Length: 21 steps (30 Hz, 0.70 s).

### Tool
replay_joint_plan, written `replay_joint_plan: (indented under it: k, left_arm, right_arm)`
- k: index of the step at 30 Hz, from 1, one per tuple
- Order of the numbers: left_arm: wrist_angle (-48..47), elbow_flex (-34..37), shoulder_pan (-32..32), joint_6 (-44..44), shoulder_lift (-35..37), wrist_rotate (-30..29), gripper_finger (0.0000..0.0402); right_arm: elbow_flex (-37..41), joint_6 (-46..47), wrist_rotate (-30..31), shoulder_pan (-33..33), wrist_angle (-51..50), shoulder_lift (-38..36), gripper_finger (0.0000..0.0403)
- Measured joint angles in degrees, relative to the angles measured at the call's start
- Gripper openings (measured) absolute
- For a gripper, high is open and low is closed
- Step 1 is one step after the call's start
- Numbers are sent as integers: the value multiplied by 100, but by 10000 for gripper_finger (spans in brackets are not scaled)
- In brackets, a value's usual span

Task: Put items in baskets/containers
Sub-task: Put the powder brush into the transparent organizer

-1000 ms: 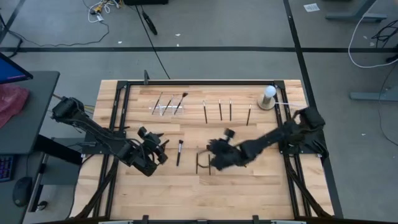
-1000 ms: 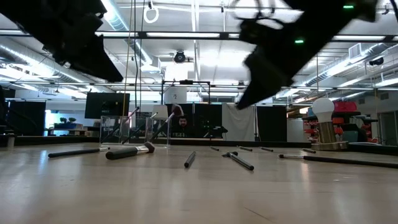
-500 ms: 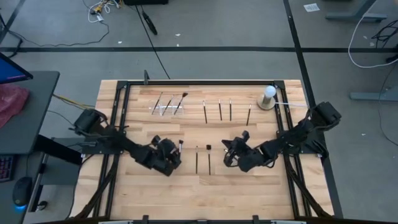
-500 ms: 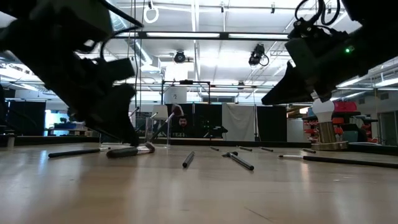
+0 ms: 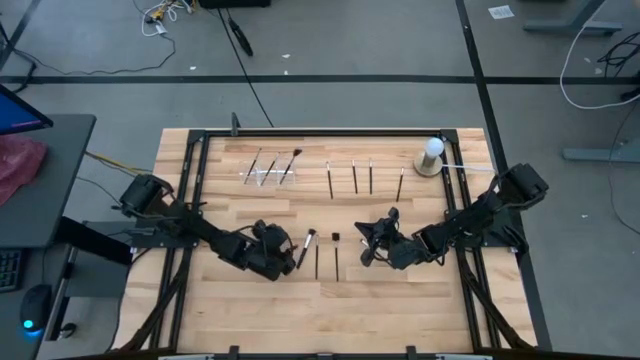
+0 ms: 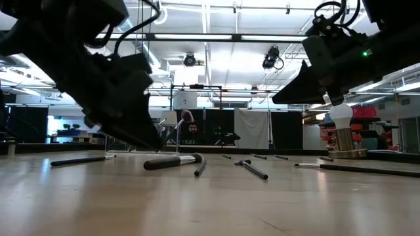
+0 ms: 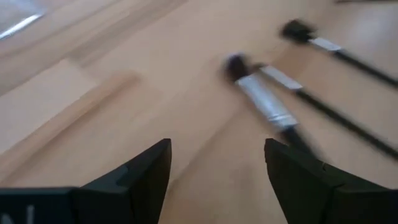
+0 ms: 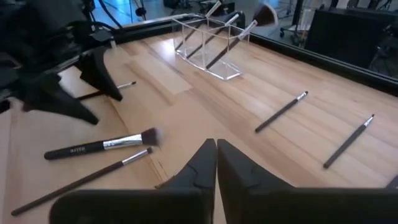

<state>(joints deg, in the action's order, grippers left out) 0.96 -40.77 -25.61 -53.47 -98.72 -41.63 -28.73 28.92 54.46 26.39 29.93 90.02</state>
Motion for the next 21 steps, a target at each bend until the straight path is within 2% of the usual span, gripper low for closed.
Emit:
replay_joint_plan:
  k: [5, 9, 16, 21]
  left_arm:
    - [648, -2, 66, 721, 0, 374, 259]
    - [640, 3, 119, 787, -128, 372, 259]
    - [1632, 0, 114, 1107, -762, 418, 259]
    - [1777, -7, 133, 1044, -866, 449, 249]
  right_arm:
    - [0, -25, 0, -35, 56, 0, 17]
    - [0, 14, -4, -35, 57, 0, 17]
    - [0, 44, -387, -35, 95, 2, 17]
    - [0, 53, -559, -33, 91, 4, 17]
